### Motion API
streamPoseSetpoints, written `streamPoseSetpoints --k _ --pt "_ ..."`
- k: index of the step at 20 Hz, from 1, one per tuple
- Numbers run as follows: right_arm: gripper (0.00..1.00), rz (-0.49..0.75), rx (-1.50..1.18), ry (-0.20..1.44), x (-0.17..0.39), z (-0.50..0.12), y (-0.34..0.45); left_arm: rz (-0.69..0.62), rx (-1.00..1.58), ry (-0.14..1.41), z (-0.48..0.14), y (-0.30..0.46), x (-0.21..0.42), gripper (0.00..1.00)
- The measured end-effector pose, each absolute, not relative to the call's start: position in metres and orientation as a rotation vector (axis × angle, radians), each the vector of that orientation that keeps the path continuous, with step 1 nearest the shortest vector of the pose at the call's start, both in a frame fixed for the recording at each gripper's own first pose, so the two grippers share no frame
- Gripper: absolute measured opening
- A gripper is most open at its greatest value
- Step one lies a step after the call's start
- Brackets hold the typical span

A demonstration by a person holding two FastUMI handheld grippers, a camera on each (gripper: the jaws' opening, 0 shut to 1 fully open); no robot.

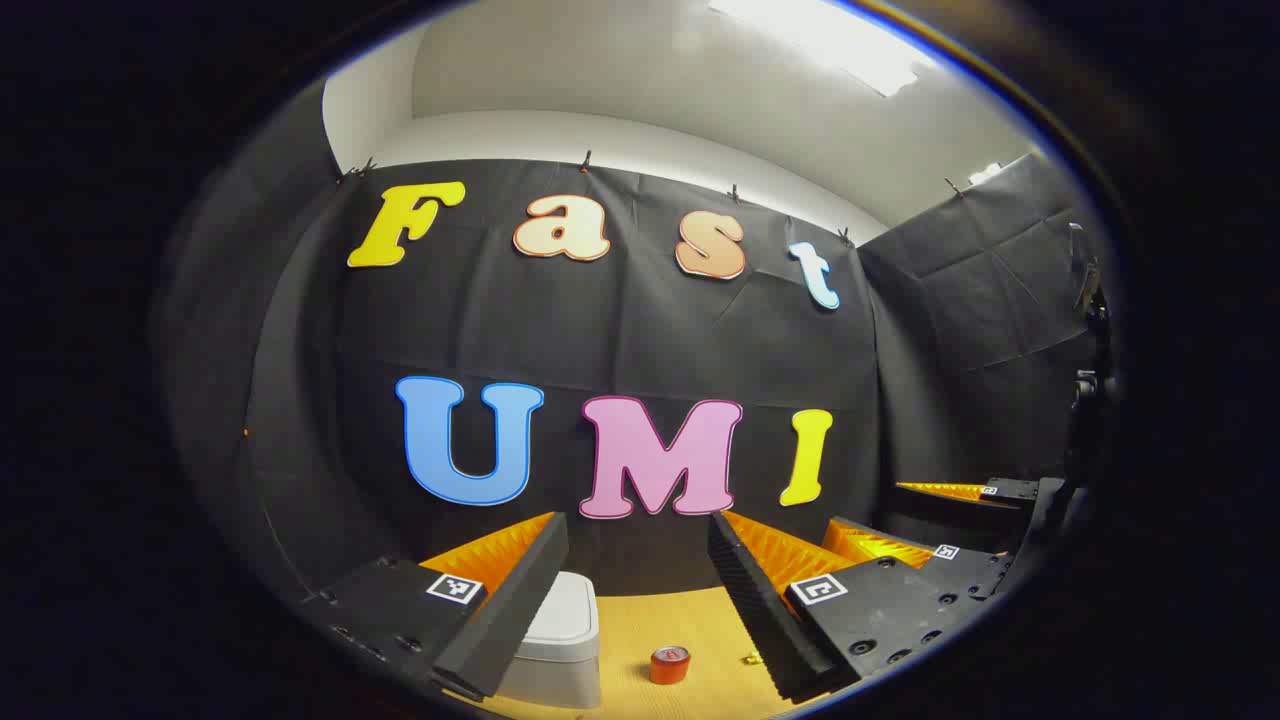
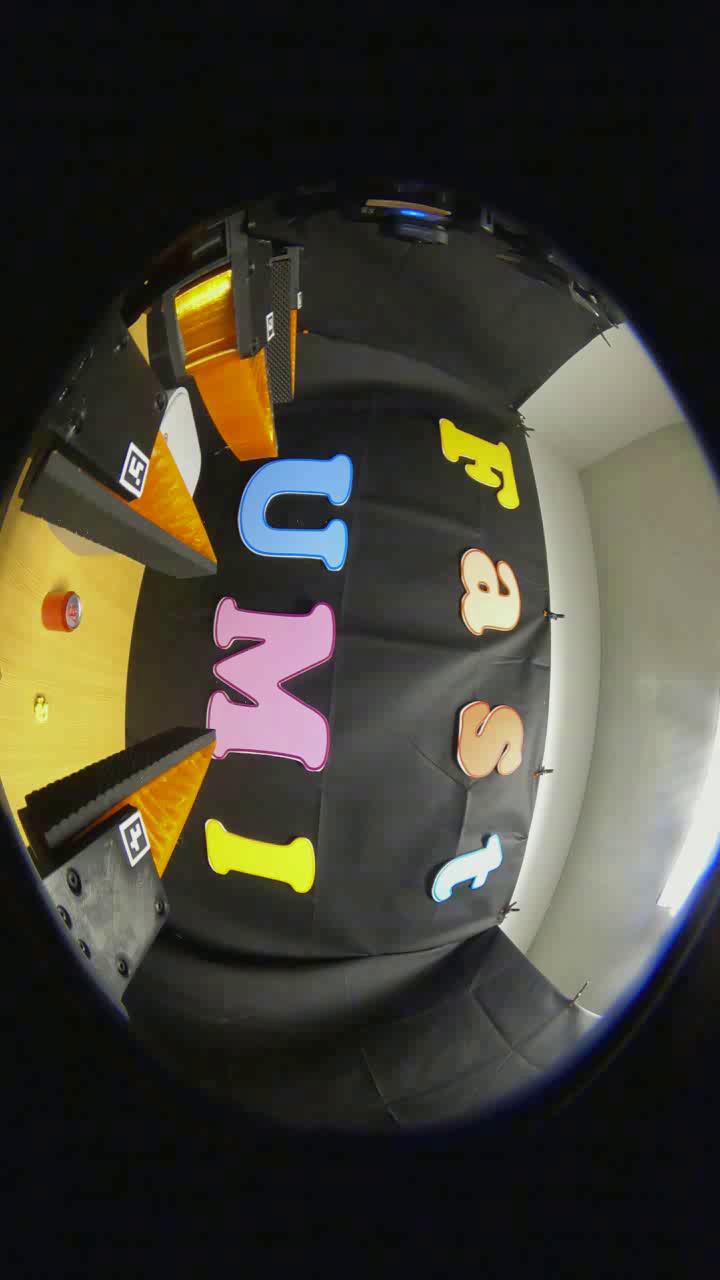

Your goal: Press the lid of the desktop garbage bin to open it, pick up the crumpled paper on the desktop and throw it into the bin, then pick up the pop can on the desktop and drop it into the bin, and finally close the garbage bin lid.

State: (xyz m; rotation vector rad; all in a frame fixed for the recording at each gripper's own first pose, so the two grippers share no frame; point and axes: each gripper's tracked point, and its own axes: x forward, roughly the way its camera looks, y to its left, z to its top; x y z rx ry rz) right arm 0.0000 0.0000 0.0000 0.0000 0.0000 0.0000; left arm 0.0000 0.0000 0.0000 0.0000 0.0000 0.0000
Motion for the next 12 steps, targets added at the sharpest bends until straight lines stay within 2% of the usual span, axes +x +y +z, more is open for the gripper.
streamPoseSetpoints --k 1,2,12 --pt "0.87 -0.001 0.002 0.001 0.000 0.001 -0.001 0.001 -0.001 0.002 0.000 0.001 0.000 0.96" --pt "0.97 -0.005 0.005 -0.002 -0.001 0.002 -0.003 0.003 -0.002 0.002 0.001 0.001 0.000 0.96" --pt "0.97 -0.035 0.014 -0.002 -0.009 0.001 -0.017 0.068 -0.010 -0.019 0.000 0.012 -0.008 0.96"
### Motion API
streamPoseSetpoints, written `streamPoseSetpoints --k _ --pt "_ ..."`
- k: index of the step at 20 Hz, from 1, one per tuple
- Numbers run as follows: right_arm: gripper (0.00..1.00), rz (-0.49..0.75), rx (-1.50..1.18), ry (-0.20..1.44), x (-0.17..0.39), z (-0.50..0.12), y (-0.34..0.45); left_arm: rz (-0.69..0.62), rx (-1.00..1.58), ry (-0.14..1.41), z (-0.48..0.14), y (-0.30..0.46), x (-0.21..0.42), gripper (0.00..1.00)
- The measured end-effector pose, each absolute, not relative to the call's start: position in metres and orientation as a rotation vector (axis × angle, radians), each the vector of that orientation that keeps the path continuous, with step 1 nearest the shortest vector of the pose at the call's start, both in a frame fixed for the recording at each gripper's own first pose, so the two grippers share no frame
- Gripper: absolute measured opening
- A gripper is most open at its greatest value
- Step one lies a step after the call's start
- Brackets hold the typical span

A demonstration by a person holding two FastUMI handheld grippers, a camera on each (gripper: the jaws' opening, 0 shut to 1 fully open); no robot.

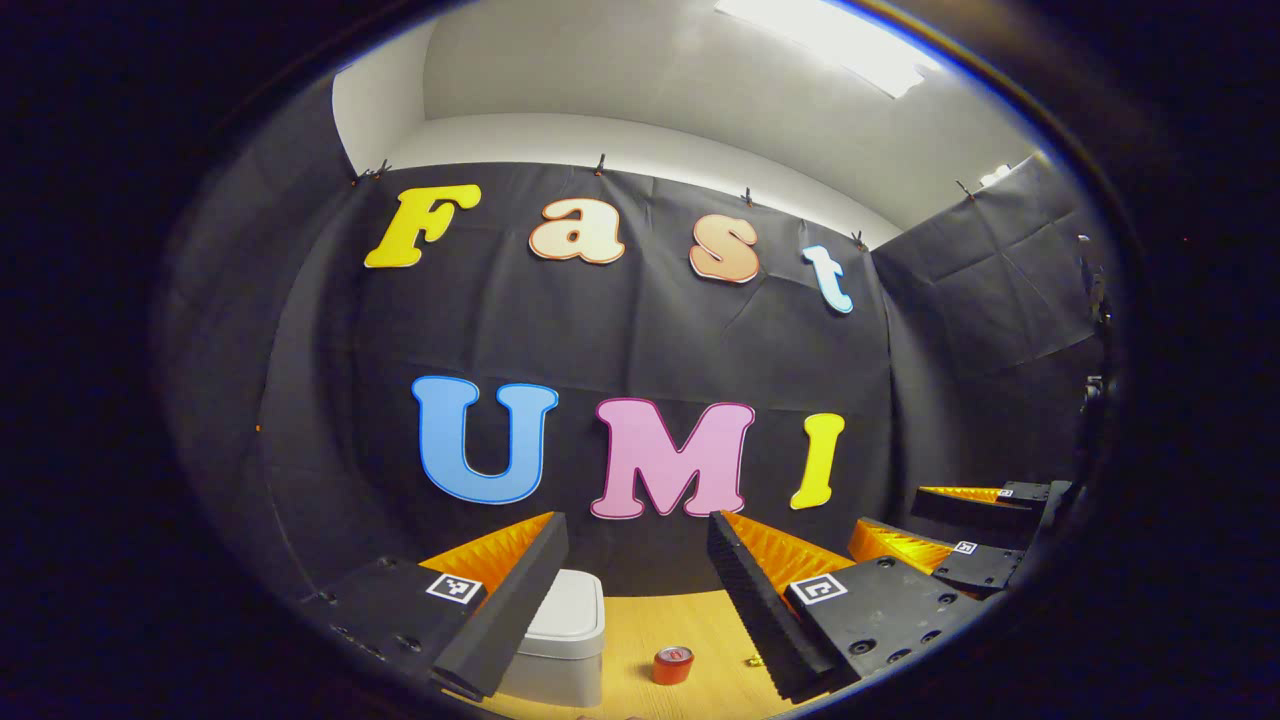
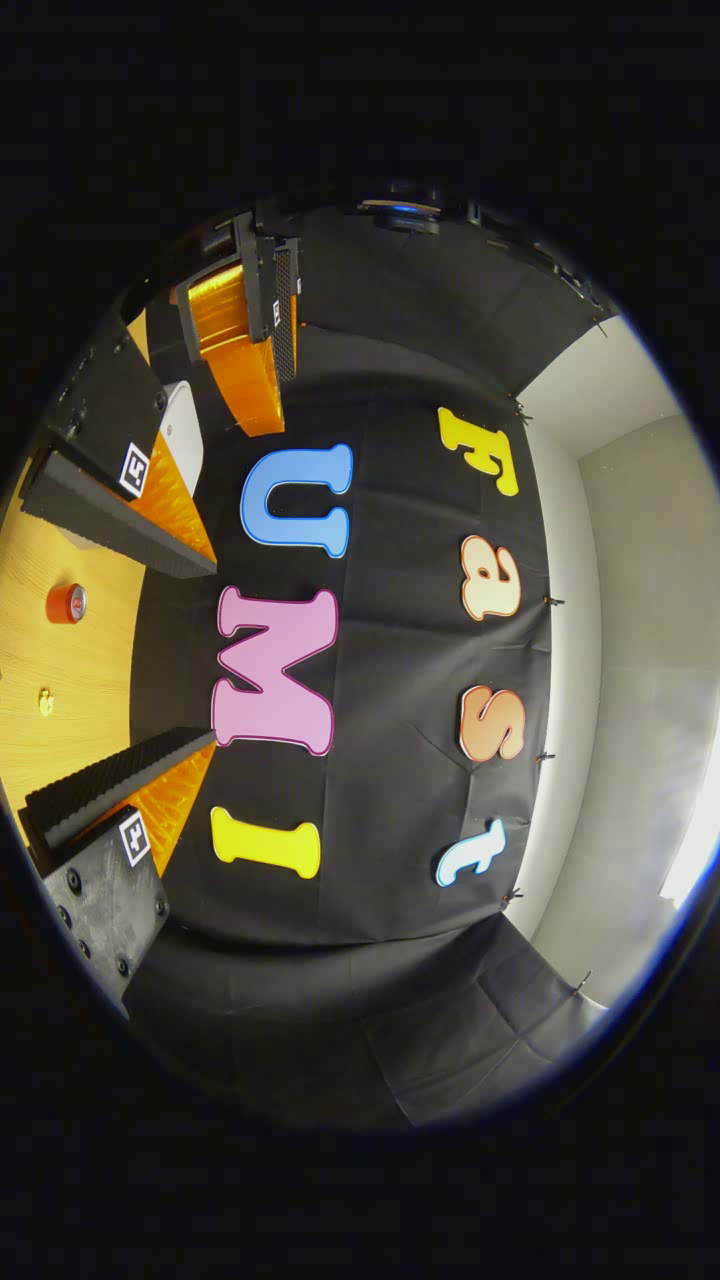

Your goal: Press the lid of the desktop garbage bin to open it, pick up the crumpled paper on the desktop and throw it into the bin, then pick up the pop can on the desktop and drop it into the bin, and finally close the garbage bin lid.

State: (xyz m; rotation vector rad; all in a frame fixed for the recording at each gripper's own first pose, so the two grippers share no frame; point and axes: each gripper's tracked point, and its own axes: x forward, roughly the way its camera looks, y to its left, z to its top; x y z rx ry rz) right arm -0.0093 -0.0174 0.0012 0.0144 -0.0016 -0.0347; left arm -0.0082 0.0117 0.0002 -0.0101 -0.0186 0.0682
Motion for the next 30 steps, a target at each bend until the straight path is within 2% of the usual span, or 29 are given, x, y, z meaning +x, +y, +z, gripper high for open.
streamPoseSetpoints --k 11,21,25,30 --pt "0.96 0.014 0.027 0.009 -0.016 -0.001 -0.007 0.105 -0.009 0.020 -0.014 0.013 -0.012 0.95" --pt "0.97 -0.031 0.054 0.048 -0.012 -0.013 -0.017 0.088 0.006 0.040 -0.012 0.027 0.004 0.96" --pt "0.97 -0.049 0.060 0.065 -0.007 -0.022 -0.023 0.095 0.017 0.063 -0.022 0.039 0.018 0.81" --pt "0.97 -0.055 0.066 0.118 -0.005 -0.044 -0.027 0.113 0.036 0.108 -0.049 0.058 0.039 0.68"
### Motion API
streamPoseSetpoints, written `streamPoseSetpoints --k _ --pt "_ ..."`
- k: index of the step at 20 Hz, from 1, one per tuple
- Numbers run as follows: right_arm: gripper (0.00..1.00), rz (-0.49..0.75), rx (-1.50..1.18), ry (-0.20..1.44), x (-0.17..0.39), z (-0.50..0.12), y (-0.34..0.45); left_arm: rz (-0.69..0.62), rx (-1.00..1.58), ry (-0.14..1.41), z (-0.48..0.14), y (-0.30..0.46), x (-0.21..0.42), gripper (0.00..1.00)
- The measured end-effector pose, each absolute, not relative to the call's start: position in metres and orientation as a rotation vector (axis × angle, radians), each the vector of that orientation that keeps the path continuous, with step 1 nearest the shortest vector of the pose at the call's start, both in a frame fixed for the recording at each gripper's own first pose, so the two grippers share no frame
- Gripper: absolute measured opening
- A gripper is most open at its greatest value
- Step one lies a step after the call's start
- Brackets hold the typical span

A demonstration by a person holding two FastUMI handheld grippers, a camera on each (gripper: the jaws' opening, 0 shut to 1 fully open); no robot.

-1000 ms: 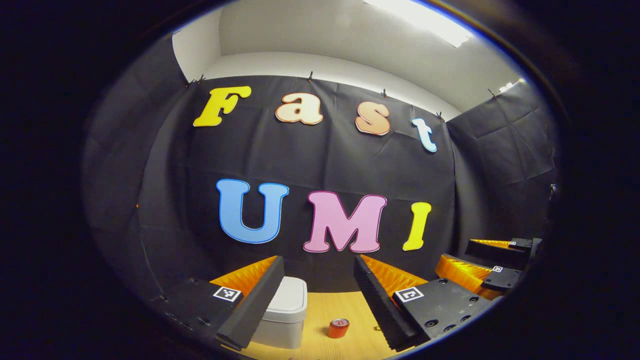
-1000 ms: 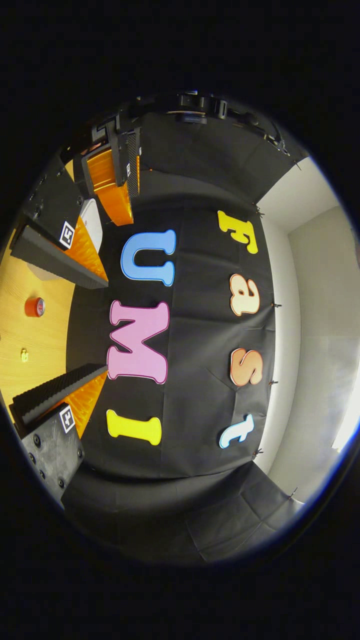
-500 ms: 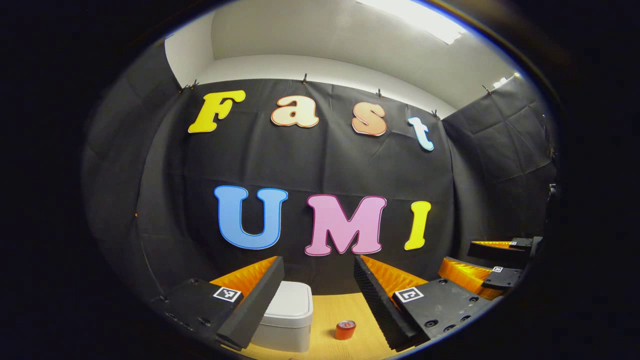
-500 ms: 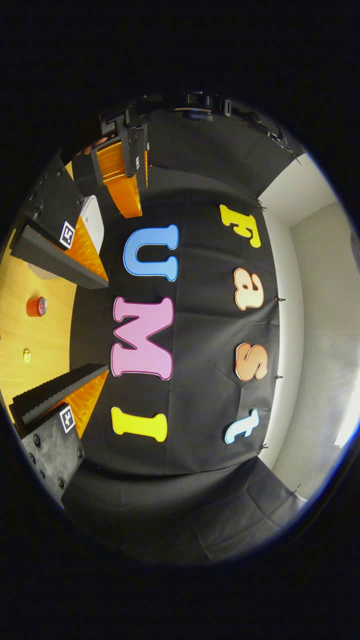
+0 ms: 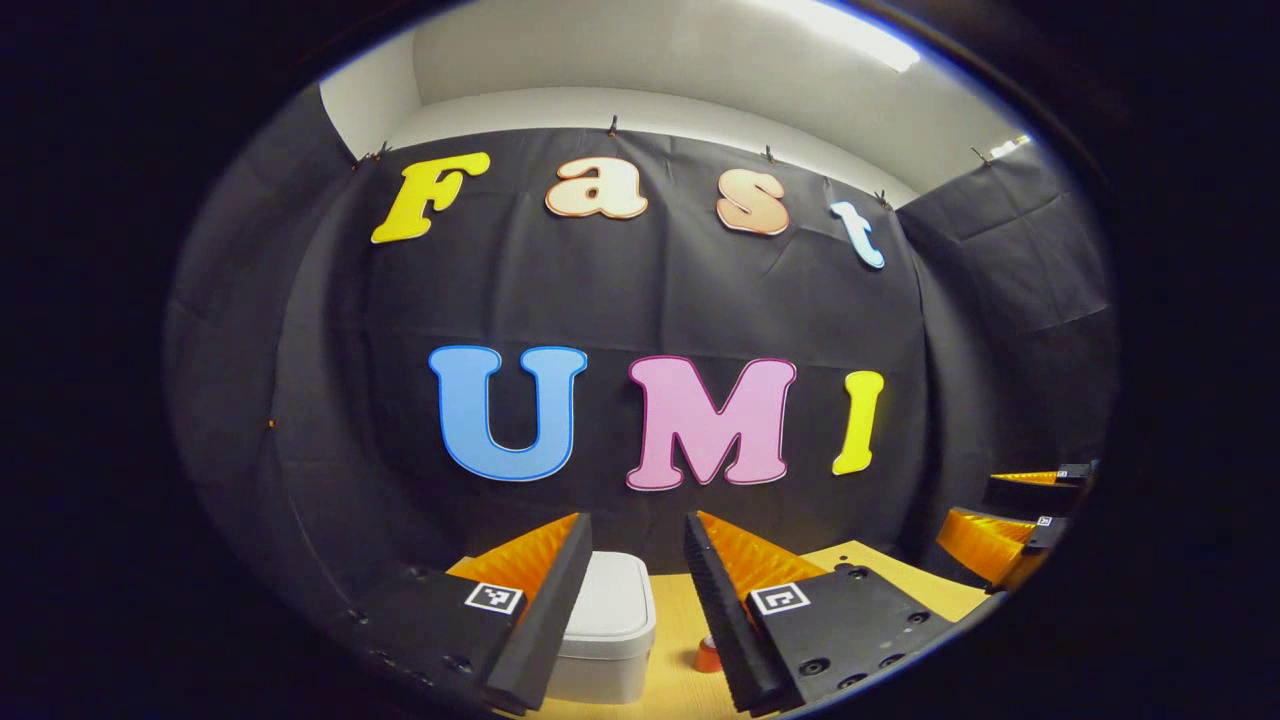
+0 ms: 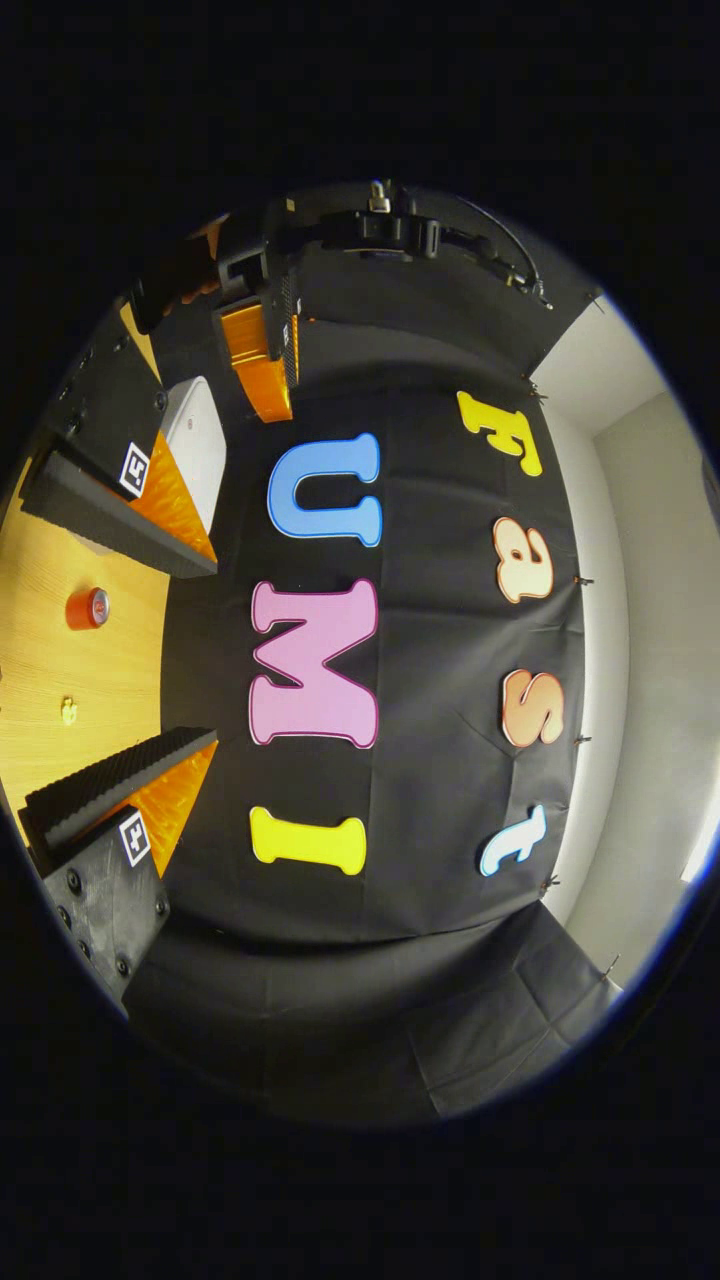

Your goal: Press the lid of the desktop garbage bin to open it, pick up the crumpled paper on the desktop and throw it into the bin, then pick up the pop can on the desktop and drop it into the bin, and finally close the garbage bin lid.

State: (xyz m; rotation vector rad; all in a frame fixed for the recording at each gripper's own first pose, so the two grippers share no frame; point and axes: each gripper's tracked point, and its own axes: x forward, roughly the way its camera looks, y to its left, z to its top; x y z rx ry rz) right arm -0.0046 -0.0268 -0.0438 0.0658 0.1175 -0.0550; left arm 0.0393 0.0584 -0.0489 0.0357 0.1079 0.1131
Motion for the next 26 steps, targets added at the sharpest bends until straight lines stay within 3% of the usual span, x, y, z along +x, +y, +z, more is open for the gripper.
streamPoseSetpoints --k 4,7,8,11,17,26 --pt "0.96 -0.068 0.062 0.169 -0.002 -0.060 -0.033 0.132 0.059 0.157 -0.079 0.079 0.055 0.49" --pt "0.97 -0.079 0.059 0.196 -0.003 -0.069 -0.039 0.153 0.071 0.196 -0.104 0.093 0.061 0.23" --pt "0.97 -0.084 0.054 0.203 -0.003 -0.071 -0.041 0.157 0.079 0.211 -0.111 0.097 0.063 0.23" --pt "0.97 -0.090 0.040 0.207 -0.001 -0.072 -0.045 0.163 0.109 0.247 -0.135 0.108 0.067 0.10" --pt "0.97 -0.097 0.014 0.203 -0.001 -0.070 -0.049 0.140 0.158 0.323 -0.189 0.128 0.075 0.06" --pt "0.97 -0.109 0.028 0.224 0.000 -0.077 -0.050 0.152 0.097 0.339 -0.202 0.147 0.079 0.06"
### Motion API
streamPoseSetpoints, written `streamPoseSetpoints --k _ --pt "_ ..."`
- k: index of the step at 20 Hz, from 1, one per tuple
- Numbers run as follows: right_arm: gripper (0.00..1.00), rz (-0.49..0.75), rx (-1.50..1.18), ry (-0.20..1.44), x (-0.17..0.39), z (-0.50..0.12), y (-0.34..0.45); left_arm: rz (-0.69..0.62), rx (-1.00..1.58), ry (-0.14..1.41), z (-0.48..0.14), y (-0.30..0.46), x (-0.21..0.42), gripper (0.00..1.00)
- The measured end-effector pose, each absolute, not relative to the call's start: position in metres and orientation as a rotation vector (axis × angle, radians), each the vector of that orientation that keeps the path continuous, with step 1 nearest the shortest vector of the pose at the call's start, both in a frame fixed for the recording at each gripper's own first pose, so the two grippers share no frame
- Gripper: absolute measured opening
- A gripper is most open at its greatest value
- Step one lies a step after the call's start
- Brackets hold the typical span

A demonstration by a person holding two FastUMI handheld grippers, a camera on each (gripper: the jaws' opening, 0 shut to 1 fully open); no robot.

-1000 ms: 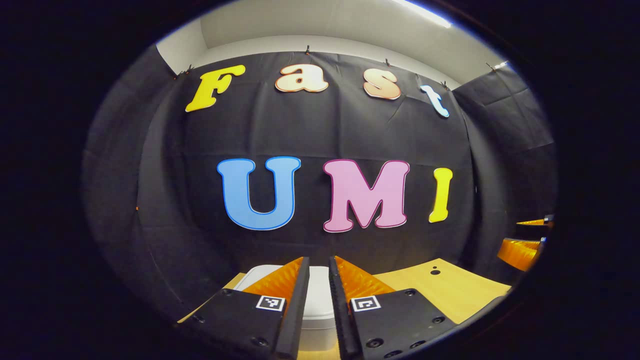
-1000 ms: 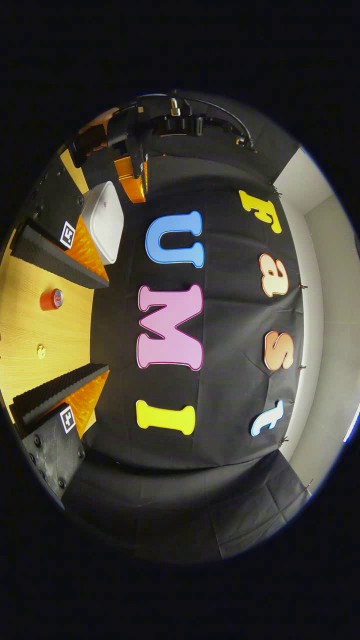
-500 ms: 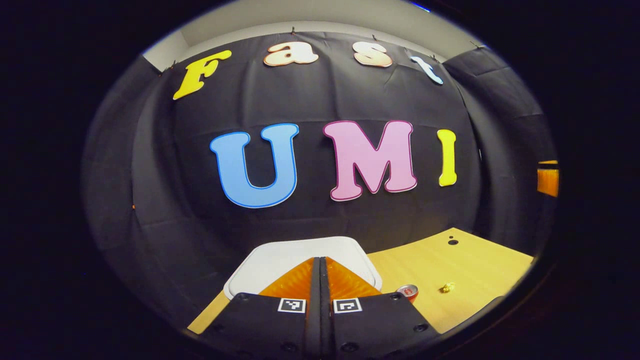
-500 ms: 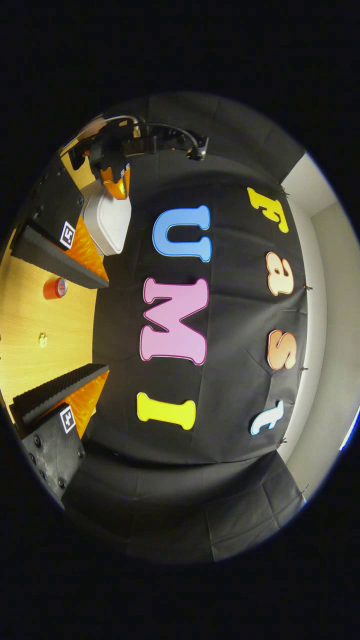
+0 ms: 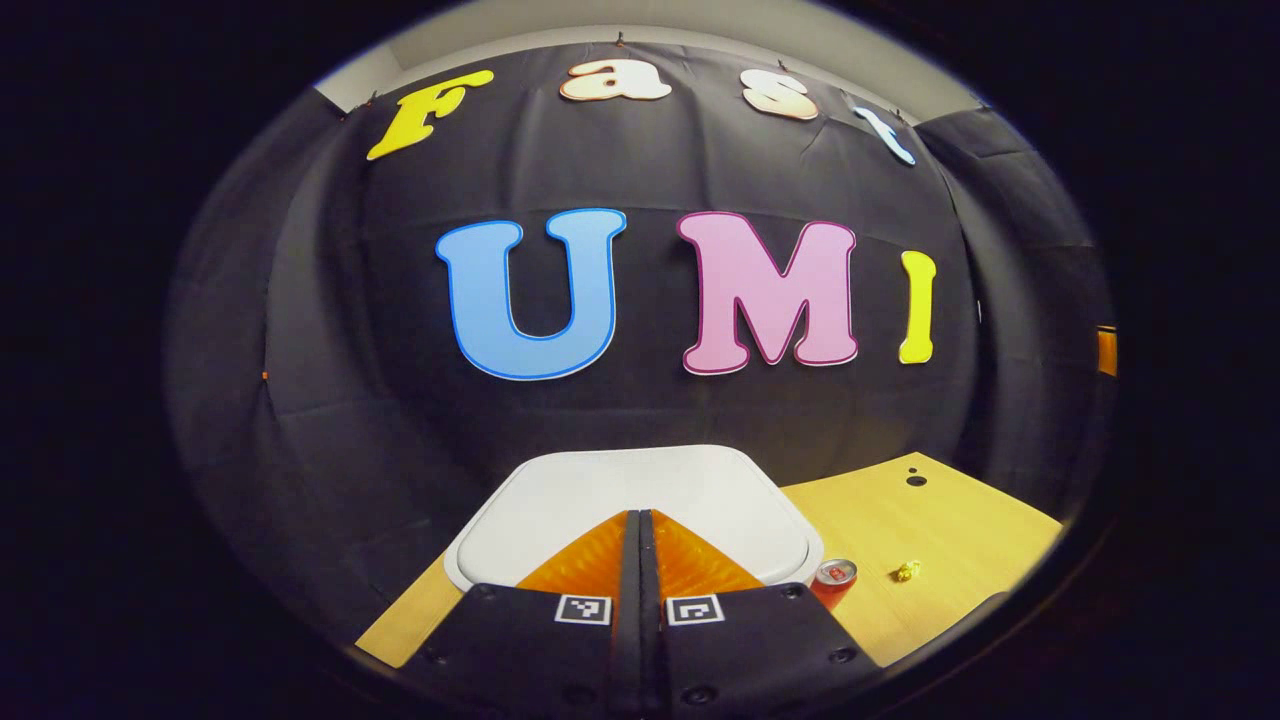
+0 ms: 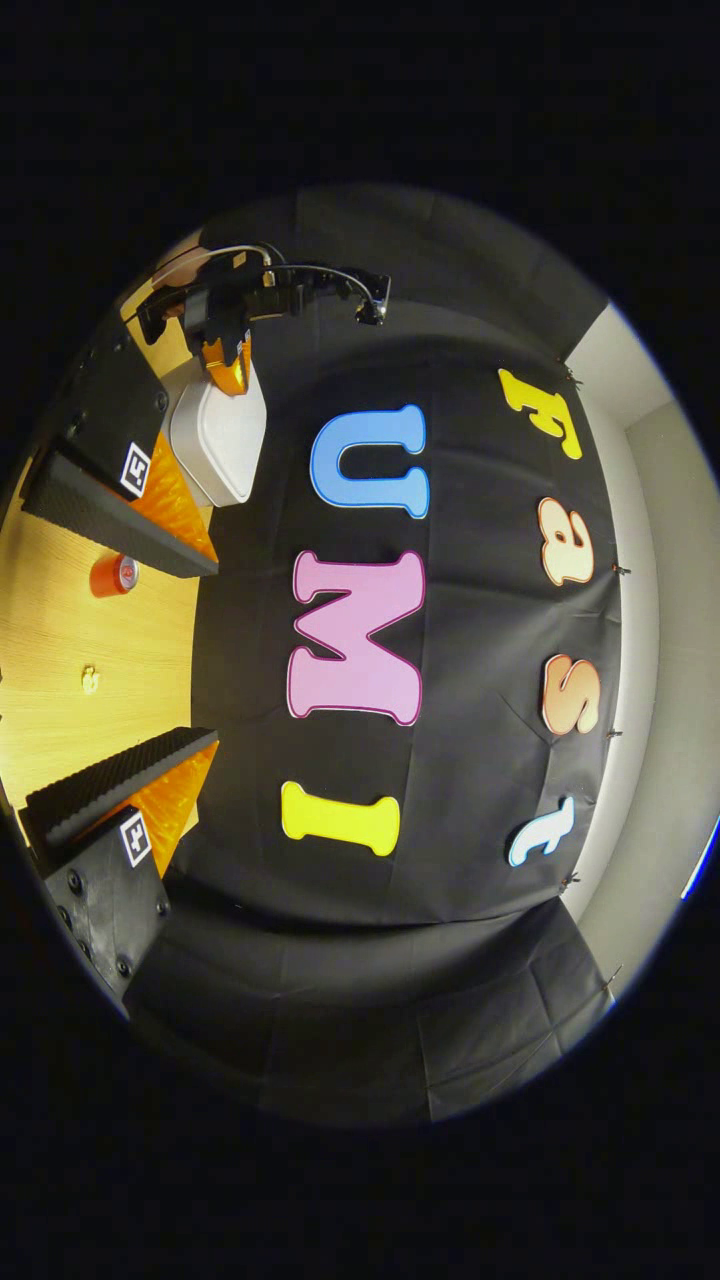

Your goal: Press the lid of the desktop garbage bin to open it, pick up the crumpled paper on the desktop and throw it into the bin, then pick up the pop can on the desktop and drop it into the bin, and finally close the garbage bin lid.

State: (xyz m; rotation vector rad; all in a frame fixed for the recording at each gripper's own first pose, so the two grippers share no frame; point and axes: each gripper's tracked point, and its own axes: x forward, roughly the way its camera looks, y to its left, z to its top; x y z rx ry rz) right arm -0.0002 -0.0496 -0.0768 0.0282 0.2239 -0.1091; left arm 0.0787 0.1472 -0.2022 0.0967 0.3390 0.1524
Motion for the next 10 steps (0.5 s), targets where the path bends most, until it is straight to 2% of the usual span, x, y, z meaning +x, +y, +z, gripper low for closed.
streamPoseSetpoints --k 10 --pt "0.97 -0.094 0.013 0.226 -0.002 -0.079 -0.042 0.132 0.109 0.324 -0.197 0.146 0.079 0.07"
